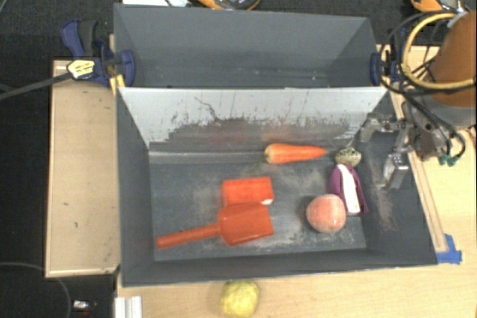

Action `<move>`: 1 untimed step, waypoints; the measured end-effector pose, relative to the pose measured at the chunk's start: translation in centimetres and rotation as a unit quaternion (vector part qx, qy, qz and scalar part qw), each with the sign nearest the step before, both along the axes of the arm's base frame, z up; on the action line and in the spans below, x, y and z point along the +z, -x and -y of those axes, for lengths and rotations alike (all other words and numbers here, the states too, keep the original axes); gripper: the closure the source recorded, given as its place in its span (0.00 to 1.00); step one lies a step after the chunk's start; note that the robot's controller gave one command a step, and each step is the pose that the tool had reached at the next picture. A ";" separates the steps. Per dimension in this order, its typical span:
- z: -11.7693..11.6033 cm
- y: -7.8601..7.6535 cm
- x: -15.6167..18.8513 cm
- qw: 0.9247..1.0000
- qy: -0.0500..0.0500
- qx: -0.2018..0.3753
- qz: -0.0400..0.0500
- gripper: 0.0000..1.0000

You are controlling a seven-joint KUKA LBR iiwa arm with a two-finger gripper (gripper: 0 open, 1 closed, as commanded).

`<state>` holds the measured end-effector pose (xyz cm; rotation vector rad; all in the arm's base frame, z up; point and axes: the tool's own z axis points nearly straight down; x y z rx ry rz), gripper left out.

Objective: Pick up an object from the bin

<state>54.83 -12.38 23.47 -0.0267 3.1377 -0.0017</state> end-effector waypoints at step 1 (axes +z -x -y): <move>0.0 0.0 0.0 1.000 0.000 0.000 0.000 0.00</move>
Offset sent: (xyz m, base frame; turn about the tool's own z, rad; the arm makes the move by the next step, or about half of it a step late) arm -0.0582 0.0385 -0.0126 0.0429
